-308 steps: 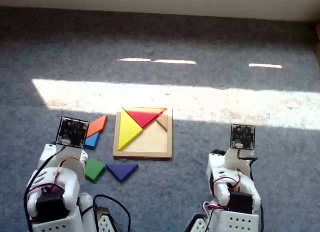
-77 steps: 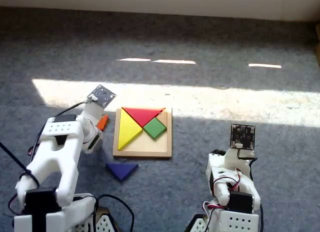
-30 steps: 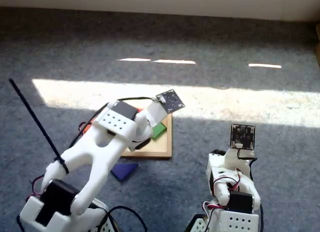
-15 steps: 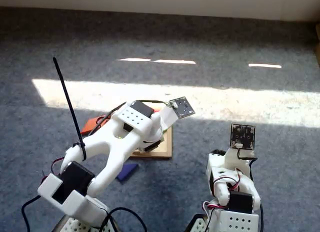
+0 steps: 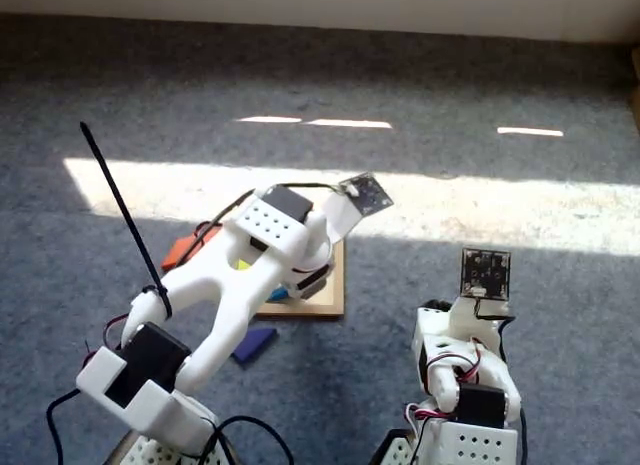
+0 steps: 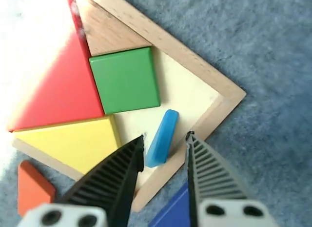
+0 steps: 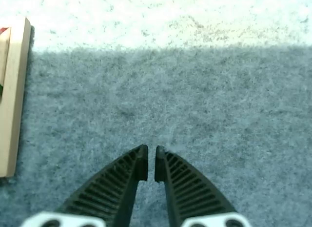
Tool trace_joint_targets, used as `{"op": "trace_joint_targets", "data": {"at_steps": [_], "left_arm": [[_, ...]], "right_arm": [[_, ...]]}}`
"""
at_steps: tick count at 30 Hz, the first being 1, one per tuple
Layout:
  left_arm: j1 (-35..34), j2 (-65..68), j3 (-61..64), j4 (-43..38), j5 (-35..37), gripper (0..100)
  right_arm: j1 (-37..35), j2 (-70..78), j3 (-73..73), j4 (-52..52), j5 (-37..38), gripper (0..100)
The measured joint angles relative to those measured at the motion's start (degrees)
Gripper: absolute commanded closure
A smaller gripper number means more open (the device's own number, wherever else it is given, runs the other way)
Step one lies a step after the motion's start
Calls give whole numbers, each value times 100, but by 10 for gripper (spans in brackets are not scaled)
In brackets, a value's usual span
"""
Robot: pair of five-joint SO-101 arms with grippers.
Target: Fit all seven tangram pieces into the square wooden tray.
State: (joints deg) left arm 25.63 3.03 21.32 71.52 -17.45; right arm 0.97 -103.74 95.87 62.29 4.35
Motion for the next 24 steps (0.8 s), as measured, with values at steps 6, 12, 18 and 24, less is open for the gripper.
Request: {"op": "trace_joint_targets", "data": {"at_steps": [6,12,18,24], "left_arm": [[-378,-18,-229,413,-9,847],[-369,-422,26,475,-123,846],[-642,-457,659,-202,-149,845],[-1055,-457,923,-879,-176,845]], "right_arm": [[70,0,0,0,0,957],[97,0,0,0,0,957],[105,0,0,0,0,957],[105,0,0,0,0,957]]}}
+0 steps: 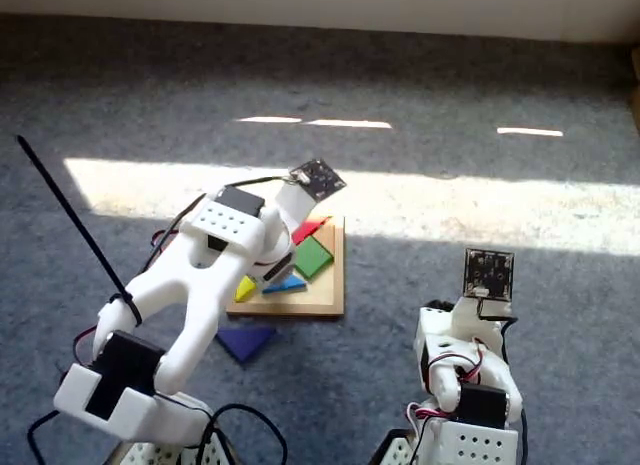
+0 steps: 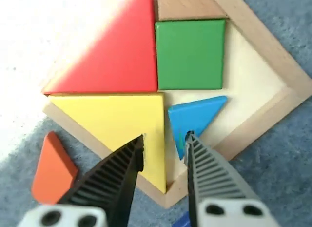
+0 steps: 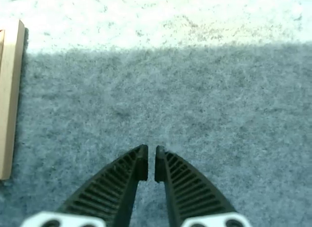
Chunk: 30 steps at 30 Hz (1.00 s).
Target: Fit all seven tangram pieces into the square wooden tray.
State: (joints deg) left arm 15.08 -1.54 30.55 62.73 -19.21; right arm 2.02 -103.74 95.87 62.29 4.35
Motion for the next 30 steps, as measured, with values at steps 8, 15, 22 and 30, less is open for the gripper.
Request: {"op": "trace_joint_targets", "data": {"at_steps": [8,15,22,30], "left_arm": [[-176,-79,0,-246,0,845],[-105,-88,0,123,0,845],[-114,-105,527,-484,0,845],[-105,-158,668,-1046,0,845]], "right_arm": [[0,0,0,0,0,957],[0,0,0,0,0,957],[0,0,0,0,0,957],[0,0,0,0,0,957]]}}
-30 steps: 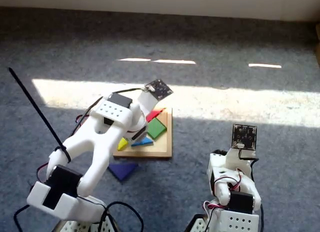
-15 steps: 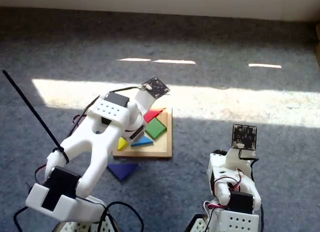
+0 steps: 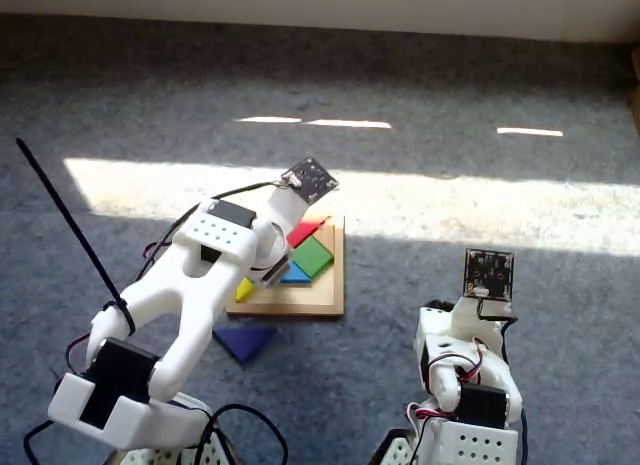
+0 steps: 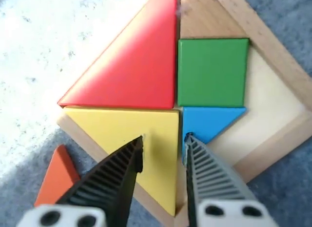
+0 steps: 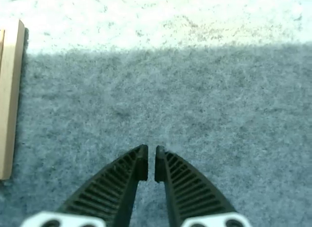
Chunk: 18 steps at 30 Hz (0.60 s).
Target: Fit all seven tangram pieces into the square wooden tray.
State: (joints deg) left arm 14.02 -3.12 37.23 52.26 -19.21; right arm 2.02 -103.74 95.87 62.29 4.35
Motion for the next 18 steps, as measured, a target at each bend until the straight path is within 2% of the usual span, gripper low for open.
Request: {"op": "trace_joint_targets", "data": {"at_steps": [10,14,18], "left_arm": [[-246,9,-9,-316,0,845],[-290,9,-281,202,9,845],[-246,-167,-519,747,316,845]], "right_arm": [[0,0,0,0,0,957],[0,0,0,0,0,957],[0,0,0,0,0,957]]}}
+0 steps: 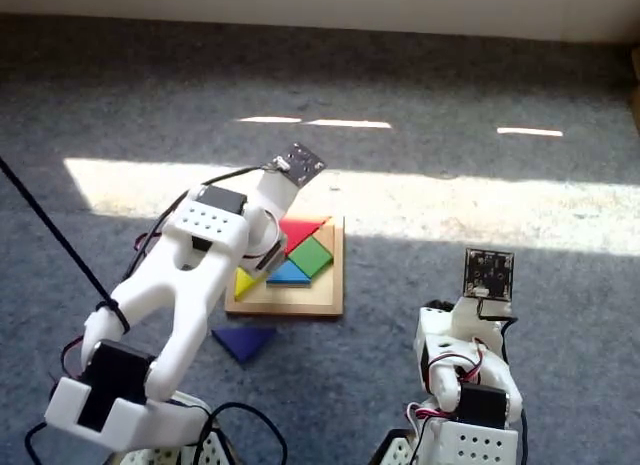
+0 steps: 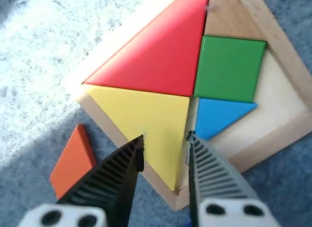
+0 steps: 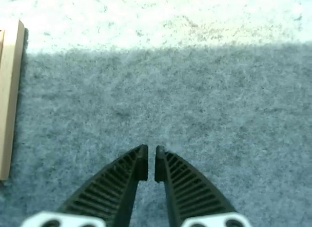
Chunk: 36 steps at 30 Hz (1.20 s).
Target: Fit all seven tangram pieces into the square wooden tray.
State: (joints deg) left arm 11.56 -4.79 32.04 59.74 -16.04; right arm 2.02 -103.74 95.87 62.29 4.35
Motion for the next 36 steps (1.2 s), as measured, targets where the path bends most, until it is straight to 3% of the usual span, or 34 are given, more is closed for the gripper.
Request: {"op": "trace_joint_targets", "data": {"at_steps": [9,17,23,36], "left_arm": [[870,-413,343,88,53,845],[466,404,387,-747,62,845],[132,1037,-114,-738,70,845],[105,932,-554,-246,70,845]], "right_arm": [[0,0,0,0,0,957],[0,0,0,0,0,957],[0,0,0,0,0,957],[0,0,0,0,0,957]]}}
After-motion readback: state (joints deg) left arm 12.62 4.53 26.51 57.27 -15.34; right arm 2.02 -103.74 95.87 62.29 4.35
